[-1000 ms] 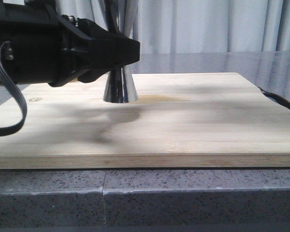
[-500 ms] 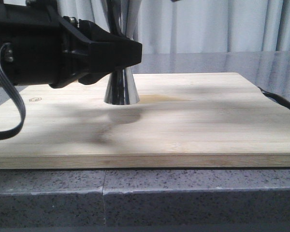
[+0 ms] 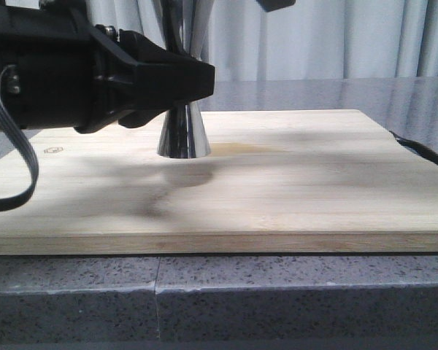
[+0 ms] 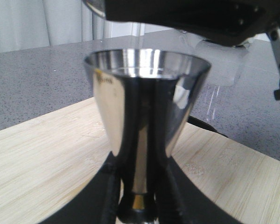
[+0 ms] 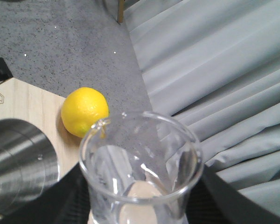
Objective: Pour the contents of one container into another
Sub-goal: 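Tilt the beaker with the right gripper, pouring liquid into the jigger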
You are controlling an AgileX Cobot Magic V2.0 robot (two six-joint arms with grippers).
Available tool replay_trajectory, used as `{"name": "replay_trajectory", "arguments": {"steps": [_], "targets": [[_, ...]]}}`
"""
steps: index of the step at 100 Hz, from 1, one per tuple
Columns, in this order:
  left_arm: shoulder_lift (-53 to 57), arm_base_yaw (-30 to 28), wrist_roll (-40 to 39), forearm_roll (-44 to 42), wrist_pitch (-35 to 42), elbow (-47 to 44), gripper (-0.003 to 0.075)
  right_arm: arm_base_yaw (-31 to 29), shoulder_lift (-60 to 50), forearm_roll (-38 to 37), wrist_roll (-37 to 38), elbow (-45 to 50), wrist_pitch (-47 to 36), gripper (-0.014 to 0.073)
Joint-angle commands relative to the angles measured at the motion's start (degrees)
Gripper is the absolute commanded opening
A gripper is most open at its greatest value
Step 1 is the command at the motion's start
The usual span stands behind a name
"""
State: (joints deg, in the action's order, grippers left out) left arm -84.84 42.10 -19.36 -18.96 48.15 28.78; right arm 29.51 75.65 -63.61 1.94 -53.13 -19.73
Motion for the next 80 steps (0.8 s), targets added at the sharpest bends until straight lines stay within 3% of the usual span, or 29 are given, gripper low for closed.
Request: {"name": "replay_trajectory", "arguments": {"steps": [1,80], "targets": [[2.11,0.01,-0.58,0.88,4.76,1.56,0.0060,-0.03,-2.20,0.35,-0.19,-2.20,-2.85,0.0276],[2.11,0.01,-0.58,0.88,3.76,1.56,0.0060,-0.03,-2.20,-6.36,-0.29,-4.53,-0.57,0.0276]]}}
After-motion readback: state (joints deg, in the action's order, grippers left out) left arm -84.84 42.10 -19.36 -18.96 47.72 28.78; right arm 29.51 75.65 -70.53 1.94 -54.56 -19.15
